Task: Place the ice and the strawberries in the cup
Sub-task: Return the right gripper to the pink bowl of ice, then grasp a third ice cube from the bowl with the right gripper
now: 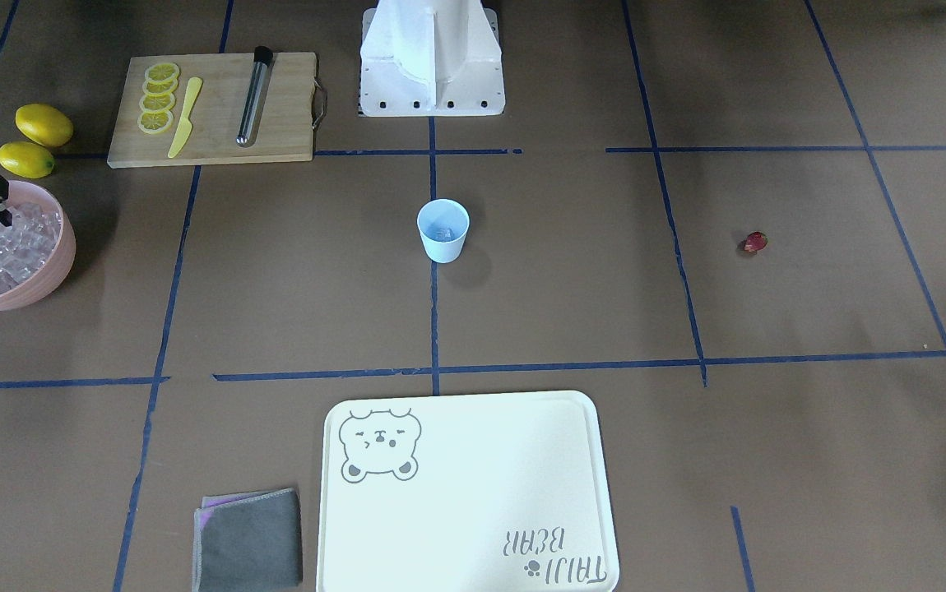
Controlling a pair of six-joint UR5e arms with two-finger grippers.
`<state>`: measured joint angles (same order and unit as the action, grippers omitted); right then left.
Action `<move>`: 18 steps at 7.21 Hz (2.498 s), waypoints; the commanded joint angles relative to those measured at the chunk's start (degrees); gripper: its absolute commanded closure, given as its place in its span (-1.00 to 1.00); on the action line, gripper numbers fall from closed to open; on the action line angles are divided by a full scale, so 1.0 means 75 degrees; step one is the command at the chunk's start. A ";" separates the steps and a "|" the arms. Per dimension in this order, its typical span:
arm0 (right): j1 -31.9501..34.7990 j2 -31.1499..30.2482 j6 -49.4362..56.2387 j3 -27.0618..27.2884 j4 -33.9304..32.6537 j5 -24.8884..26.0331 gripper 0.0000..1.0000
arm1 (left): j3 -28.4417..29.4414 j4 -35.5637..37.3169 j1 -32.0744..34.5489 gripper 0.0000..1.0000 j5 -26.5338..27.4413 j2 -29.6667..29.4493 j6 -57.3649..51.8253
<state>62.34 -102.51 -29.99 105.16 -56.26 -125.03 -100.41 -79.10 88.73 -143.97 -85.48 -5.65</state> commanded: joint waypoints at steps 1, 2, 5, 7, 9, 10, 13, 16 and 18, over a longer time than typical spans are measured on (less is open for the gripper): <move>-0.0143 -0.0171 -0.0596 -0.0299 0.0903 0.0018 -0.80 | 0.0063 0.0000 -0.0006 -1.00 -0.0210 0.0018 0.0004; -0.0388 -0.0172 -0.0596 -0.0241 0.0903 0.0076 -0.74 | 0.0052 0.0000 -0.0006 -1.00 -0.0222 0.0018 0.0004; -0.0718 -0.0604 -0.0537 0.0040 0.0903 0.0136 -0.59 | 0.0040 0.0000 -0.0006 -1.00 -0.0222 0.0006 -0.0008; -0.0730 -0.0711 -0.0525 0.0029 0.0903 0.0136 -0.50 | 0.0028 0.0000 -0.0006 -1.00 -0.0222 0.0006 0.0004; -0.0730 -0.0711 -0.0525 0.0006 0.0868 0.0241 -0.35 | 0.0017 0.0000 -0.0006 -1.00 -0.0222 0.0006 0.0004; -0.0730 -0.0711 -0.0525 -0.0006 0.0845 0.0241 -0.19 | 0.0017 0.0000 -0.0006 -1.00 -0.0222 0.0006 0.0004; -0.0742 -0.0746 -0.0514 0.0006 0.0845 0.0241 0.61 | -0.0007 -0.0012 -0.0006 -1.00 -0.0222 -0.0005 0.0004; -0.0463 -0.0746 -0.0490 0.0483 0.0810 0.0102 0.94 | -0.0007 -0.0012 -0.0006 -1.00 -0.0222 0.0006 0.0004; -0.0156 0.0090 -0.0502 0.0929 -0.0529 0.0076 0.94 | -0.0018 -0.0012 -0.0006 -1.00 -0.0222 0.0006 0.0004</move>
<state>60.28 -106.24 -33.68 110.01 -53.89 -124.49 -100.52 -79.19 88.68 -145.63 -85.44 -5.62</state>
